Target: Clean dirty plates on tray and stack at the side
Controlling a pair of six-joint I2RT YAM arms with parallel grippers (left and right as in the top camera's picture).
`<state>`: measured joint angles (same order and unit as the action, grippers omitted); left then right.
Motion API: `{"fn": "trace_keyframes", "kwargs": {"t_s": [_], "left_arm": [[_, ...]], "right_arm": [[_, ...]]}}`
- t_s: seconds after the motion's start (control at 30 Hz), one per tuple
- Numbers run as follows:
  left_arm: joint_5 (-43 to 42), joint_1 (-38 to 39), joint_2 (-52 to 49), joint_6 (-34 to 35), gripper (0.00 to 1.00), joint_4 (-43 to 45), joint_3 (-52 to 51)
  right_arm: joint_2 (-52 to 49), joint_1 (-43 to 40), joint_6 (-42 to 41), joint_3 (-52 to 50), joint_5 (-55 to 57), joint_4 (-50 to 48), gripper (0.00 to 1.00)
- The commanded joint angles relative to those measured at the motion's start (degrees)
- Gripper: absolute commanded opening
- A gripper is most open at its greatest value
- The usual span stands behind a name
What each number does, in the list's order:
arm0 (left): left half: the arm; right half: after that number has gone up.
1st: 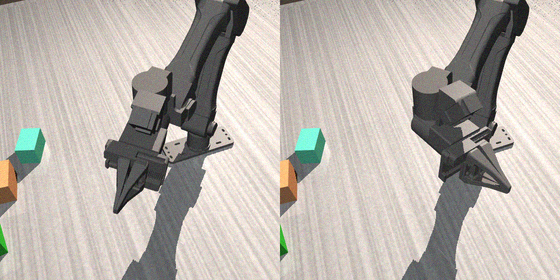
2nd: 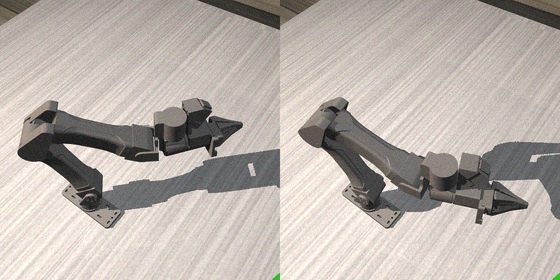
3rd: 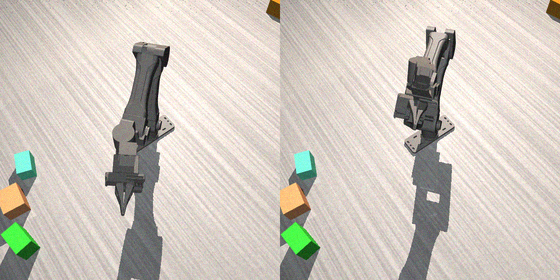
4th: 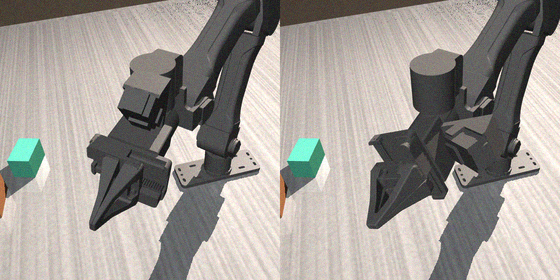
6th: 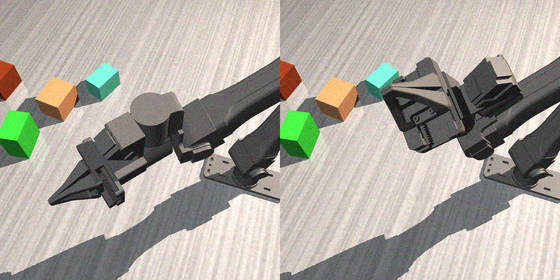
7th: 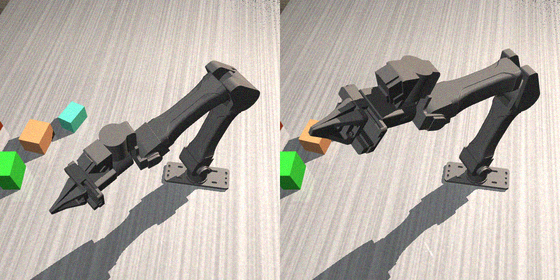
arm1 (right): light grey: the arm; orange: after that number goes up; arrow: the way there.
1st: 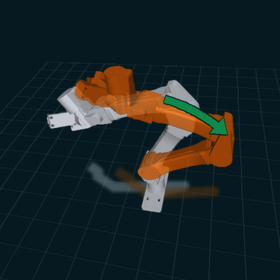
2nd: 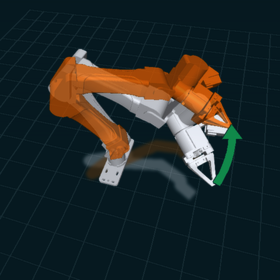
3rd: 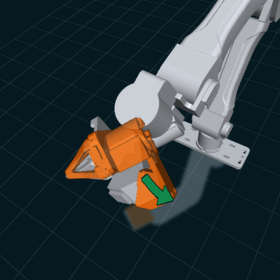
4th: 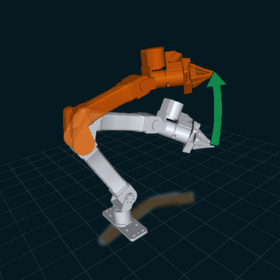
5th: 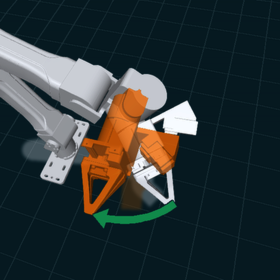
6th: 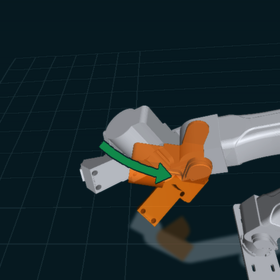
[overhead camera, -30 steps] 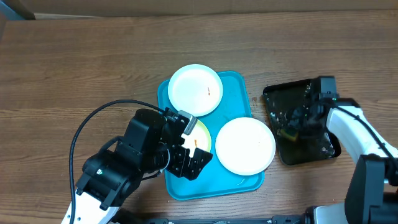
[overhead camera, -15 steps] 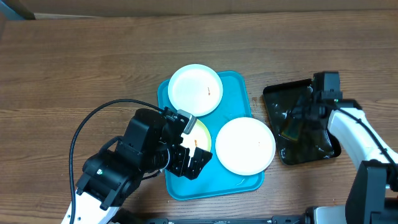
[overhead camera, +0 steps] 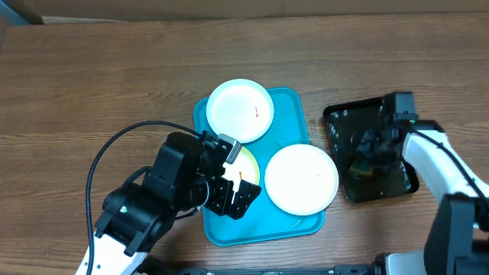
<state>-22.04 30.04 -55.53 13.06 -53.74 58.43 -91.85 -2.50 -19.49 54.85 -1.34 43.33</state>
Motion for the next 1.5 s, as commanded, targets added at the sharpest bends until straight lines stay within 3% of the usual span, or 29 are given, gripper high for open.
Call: {"fn": "trace_keyframes", "kwargs": {"t_s": [0.0,0.2,0.3,0.47,0.5,0.57,0.73,1.2,1.4,1.47], "left_arm": [[0.2,0.4,-1.4,-1.3,0.98,0.3,1.2],[0.2,0.4,-4.9,-0.2,0.93,0.5,1.2],[1.0,0.4,-6.1,0.8,0.93,0.7,1.2],[5.9,0.4,-7.2,9.9,0.88,0.6,1.2],[6.5,0.5,-7.5,11.5,0.87,0.6,1.2],[8.8,1.0,-8.4,12.9,0.86,0.6,1.2],[11.7,3.8,-13.5,12.6,0.84,1.4,0.9],[13.4,7.6,-27.6,12.3,0.75,9.4,0.9],[13.0,7.6,-28.4,12.3,0.77,10.6,0.9],[13.0,7.6,-28.4,12.3,0.77,10.5,0.9]], "right_arm": [[5.8,-0.1,1.7,4.7,-1.8,3.7,0.58],[5.9,-0.1,-1.6,2.5,-1.4,9.4,0.58],[5.8,-0.1,-3.1,-2.0,1.2,4.1,0.58],[5.8,-0.1,-3.2,-9.6,2.8,-10.9,0.59],[5.8,-0.1,-3.2,-10.8,2.8,-13.0,0.56],[5.8,-0.1,-3.3,-12.1,2.1,-14.3,0.29],[5.8,-0.1,-3.1,-12.1,1.1,-13.4,0.04],[11.4,-0.1,-3.1,-1.1,1.1,4.1,0.04],[11.5,-0.1,-3.1,-1.8,2.0,4.0,0.04],[10.5,-0.1,-3.1,-2.9,2.2,2.8,0.08]]}}
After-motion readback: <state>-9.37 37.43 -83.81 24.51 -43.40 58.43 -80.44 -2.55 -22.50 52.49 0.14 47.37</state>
